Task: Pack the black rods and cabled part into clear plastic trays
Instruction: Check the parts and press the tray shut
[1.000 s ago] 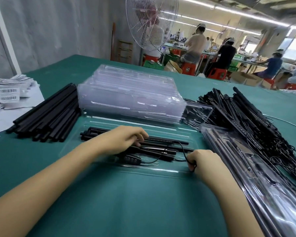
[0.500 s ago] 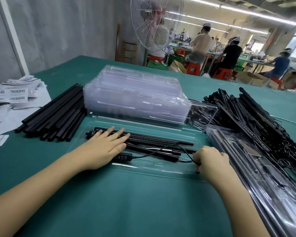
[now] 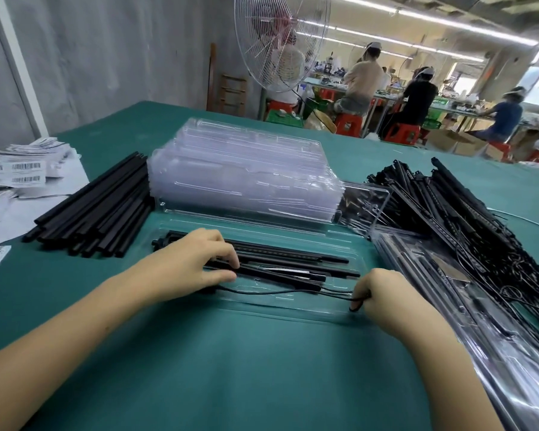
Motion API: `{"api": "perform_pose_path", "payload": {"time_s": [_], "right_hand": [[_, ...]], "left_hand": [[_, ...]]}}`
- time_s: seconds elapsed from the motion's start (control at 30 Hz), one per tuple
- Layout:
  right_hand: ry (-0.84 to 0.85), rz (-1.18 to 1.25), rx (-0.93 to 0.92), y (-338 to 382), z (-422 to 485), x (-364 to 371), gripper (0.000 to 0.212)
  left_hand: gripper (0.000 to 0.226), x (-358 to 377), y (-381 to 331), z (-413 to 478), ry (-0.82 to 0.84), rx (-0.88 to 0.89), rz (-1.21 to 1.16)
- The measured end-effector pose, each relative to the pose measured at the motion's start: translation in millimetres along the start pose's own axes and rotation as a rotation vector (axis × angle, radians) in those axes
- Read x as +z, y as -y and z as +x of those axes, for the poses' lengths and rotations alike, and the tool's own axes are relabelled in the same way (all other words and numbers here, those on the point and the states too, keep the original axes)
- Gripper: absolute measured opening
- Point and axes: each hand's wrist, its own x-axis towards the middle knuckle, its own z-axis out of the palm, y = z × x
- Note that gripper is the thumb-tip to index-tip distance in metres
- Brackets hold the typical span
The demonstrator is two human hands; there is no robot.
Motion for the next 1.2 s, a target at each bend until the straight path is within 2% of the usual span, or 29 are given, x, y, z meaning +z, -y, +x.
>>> {"api": "perform_pose_path", "payload": {"time_s": [0.13,0.23,0.4,0.57,0.8,0.9,1.0,1.13,1.2], "right_hand": [[-0.014,0.056,0.039,2.3,1.9,0.5,0.031],[-0.02,0.089,0.057,1.5,1.8,0.3,0.033],[-0.026,0.109,0.067,-2.5,4.2,0.3,0.037],[-0.041,0.109,0.078,-3.8,4.6,2.4,0.033],[-0.046,0.091,0.074,0.8,3.0,3.3,0.033],[-0.05,0.075,0.071,0.5,3.3,4.1,0.033],[-0.061,0.069,0.062,0.3,3.7,5.0,0.033],[-0.065,0.073,0.068,-0.1,3.3,5.7,0.034],[-0.065,0.08,0.068,-0.4,3.8,6.2,0.034]], "left_hand": [[0.019,-18.2,3.1,-3.3,0.217,-0.081,0.143],[0.022,-29.3,6.5,-6.1,0.278,-0.139,0.111],[0.027,-25.2,9.9,-4.3,0.265,-0.136,0.043],[0.015,-11.1,-2.5,8.2,0.192,-0.087,-0.187],[0.011,13.5,-25.7,27.1,0.157,0.012,-0.214],[0.005,19.1,-28.6,29.9,0.108,0.027,-0.202],[0.005,17.5,-31.6,30.9,0.127,0.006,-0.159],[0.008,19.9,-43.7,31.1,0.146,0.043,0.018],[0.015,23.7,-48.1,23.8,0.095,0.057,0.127]]}}
